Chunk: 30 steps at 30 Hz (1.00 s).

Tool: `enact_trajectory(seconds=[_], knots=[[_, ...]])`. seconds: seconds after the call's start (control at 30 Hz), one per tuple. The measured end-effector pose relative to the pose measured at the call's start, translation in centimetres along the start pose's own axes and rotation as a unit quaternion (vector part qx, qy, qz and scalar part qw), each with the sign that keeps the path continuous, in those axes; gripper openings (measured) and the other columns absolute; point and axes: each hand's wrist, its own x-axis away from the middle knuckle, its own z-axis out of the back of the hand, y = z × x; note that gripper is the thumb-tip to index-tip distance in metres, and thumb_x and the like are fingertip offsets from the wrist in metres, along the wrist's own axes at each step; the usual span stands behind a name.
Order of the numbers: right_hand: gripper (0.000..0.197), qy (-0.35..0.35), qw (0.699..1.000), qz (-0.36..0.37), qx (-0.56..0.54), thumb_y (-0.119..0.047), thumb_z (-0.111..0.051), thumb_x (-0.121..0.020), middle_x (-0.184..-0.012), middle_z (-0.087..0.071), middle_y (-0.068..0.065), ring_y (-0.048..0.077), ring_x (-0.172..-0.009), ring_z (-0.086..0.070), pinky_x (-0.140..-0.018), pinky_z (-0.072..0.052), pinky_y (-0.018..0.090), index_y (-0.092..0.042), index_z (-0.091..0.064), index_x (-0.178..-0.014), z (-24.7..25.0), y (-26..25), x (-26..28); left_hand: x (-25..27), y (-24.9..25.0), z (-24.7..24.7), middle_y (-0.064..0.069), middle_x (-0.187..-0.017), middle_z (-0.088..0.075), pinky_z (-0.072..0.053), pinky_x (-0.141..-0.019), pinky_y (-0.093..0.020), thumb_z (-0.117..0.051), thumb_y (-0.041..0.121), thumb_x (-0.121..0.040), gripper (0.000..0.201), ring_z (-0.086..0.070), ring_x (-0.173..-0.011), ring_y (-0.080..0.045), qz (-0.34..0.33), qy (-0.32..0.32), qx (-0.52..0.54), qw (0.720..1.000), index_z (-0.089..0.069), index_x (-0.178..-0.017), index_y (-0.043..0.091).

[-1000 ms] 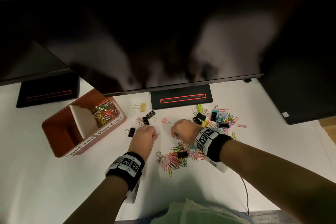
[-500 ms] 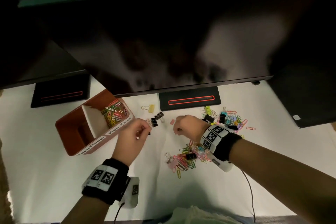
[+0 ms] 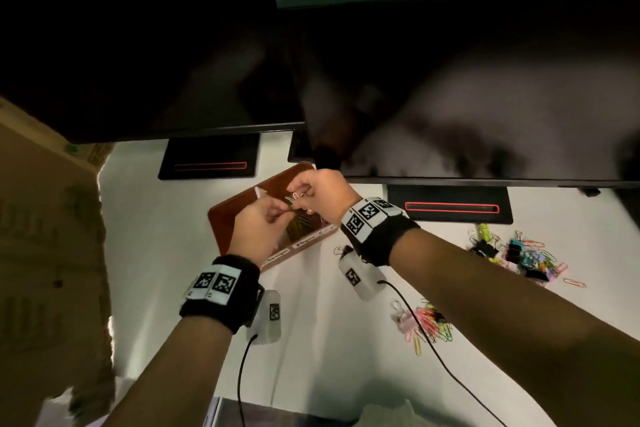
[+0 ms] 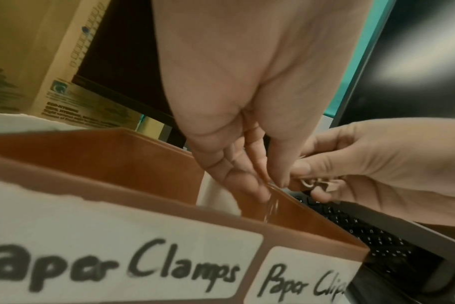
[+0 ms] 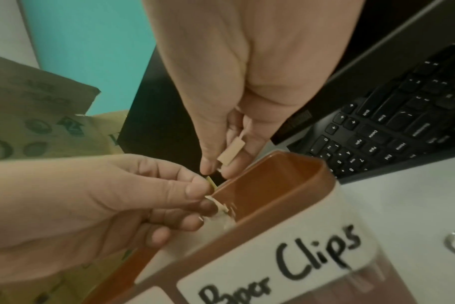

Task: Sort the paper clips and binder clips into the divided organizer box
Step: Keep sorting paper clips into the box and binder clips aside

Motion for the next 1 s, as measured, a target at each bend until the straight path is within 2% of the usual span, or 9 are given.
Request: enact_trajectory(seconds=[0.07,0.17,0.23,0.4,0.57,0.73,0.83,0.9,1.0], knots=[[0.032,-0.004,1.000,-0.015,-0.018,-0.002,-0.070,-0.079,-0.107,-0.068,0.009,0.016,-0.088,-0.063,-0.069,-0.052,0.015,-0.009,-0.066,-0.110,-0.3,0.5,-0.3,0.3,-0.4,-0.1,0.005,-0.094,-0.064,-0.050,-0.077,-0.020,-0.066,0.013,-0.084,0.016,-0.060,-0.087,-0.006,0.002,-0.014,0.002,1.000,-0.062,-0.100,0.017],[0.028,0.009,0.999,-0.016,-0.029,-0.003,-0.069,-0.081,-0.103,-0.069,0.005,0.013,-0.089,-0.063,-0.069,-0.047,0.008,-0.009,-0.066,-0.109,-0.6,1.2,-0.3,1.3,-0.8,-0.7,0.009,-0.097,-0.063,-0.046,-0.074,-0.015,-0.071,0.019,-0.081,0.028,-0.060,-0.091,-0.005,-0.007,-0.042,0.047,0.998,-0.057,-0.103,0.028],[0.023,0.027,0.998,-0.015,-0.054,-0.004,-0.066,-0.083,-0.101,-0.069,0.004,0.012,-0.090,-0.064,-0.078,-0.049,0.015,-0.010,-0.068,-0.105,-0.9,1.6,-0.1,1.7,-0.9,-1.4,0.005,-0.094,-0.066,-0.051,-0.073,-0.023,-0.076,0.024,-0.075,0.034,-0.063,-0.088,-0.009,0.005,-0.043,0.108,0.993,-0.056,-0.102,0.031],[0.016,0.041,0.994,-0.030,-0.098,-0.007,-0.061,-0.087,-0.096,-0.071,0.005,0.017,-0.093,-0.067,-0.088,-0.055,0.033,-0.019,-0.069,-0.094,-1.4,2.9,0.4,1.0,-0.3,-2.9,-0.011,-0.090,-0.068,-0.053,-0.057,-0.025,-0.073,0.013,-0.078,0.021,-0.068,-0.079,-0.020,0.045,-0.006,0.217,0.975,-0.058,-0.093,0.017],[0.021,0.046,0.989,0.007,-0.142,-0.003,-0.051,-0.092,-0.098,-0.071,0.005,0.016,-0.096,-0.067,-0.092,-0.054,0.035,-0.014,-0.067,-0.100,-0.8,3.1,1.3,0.4,-0.1,-2.5,-0.010,-0.086,-0.067,-0.053,-0.058,-0.016,-0.068,0.004,-0.080,0.013,-0.063,-0.076,-0.015,0.030,-0.031,0.220,0.975,-0.064,-0.093,0.002],[0.016,0.062,0.993,0.014,-0.099,-0.016,-0.057,-0.092,-0.103,-0.068,-0.003,0.007,-0.094,-0.064,-0.083,-0.050,0.013,-0.018,-0.065,-0.105,1.1,4.0,4.0,1.1,-0.5,-1.9,-0.003,-0.085,-0.069,-0.055,-0.073,-0.033,-0.074,0.014,-0.076,0.011,-0.065,-0.078,-0.016,-0.052,-0.087,0.104,0.989,-0.067,-0.084,0.018],[0.015,0.082,0.996,0.016,0.002,-0.021,-0.060,-0.090,-0.095,-0.062,-0.010,-0.002,-0.075,-0.054,-0.066,-0.042,0.008,-0.021,-0.066,-0.103,3.1,6.6,7.5,3.0,-0.9,-2.7,0.006,-0.099,-0.065,-0.053,-0.079,-0.025,-0.074,0.021,-0.077,0.014,-0.063,-0.088,-0.005,-0.144,-0.104,-0.012,0.984,-0.068,-0.090,0.025],[0.017,0.066,0.996,0.014,0.064,-0.023,-0.063,-0.088,-0.092,-0.061,-0.010,-0.003,-0.068,-0.050,-0.066,-0.040,0.011,-0.021,-0.066,-0.105,4.4,8.8,10.3,4.6,-0.9,-3.8,0.009,-0.106,-0.059,-0.050,-0.079,-0.020,-0.071,0.021,-0.080,0.019,-0.058,-0.092,-0.001,-0.217,-0.105,-0.071,0.968,-0.067,-0.099,0.023],[0.025,0.003,0.986,-0.023,0.168,-0.028,-0.064,-0.087,-0.092,-0.059,-0.009,-0.008,-0.066,-0.045,-0.068,-0.036,0.012,-0.022,-0.062,-0.112,6.1,11.7,14.5,7.1,-1.3,-6.0,0.012,-0.104,-0.056,-0.046,-0.074,-0.017,-0.068,0.025,-0.083,0.022,-0.055,-0.086,0.002,-0.231,-0.165,-0.100,0.954,-0.063,-0.104,0.025]])
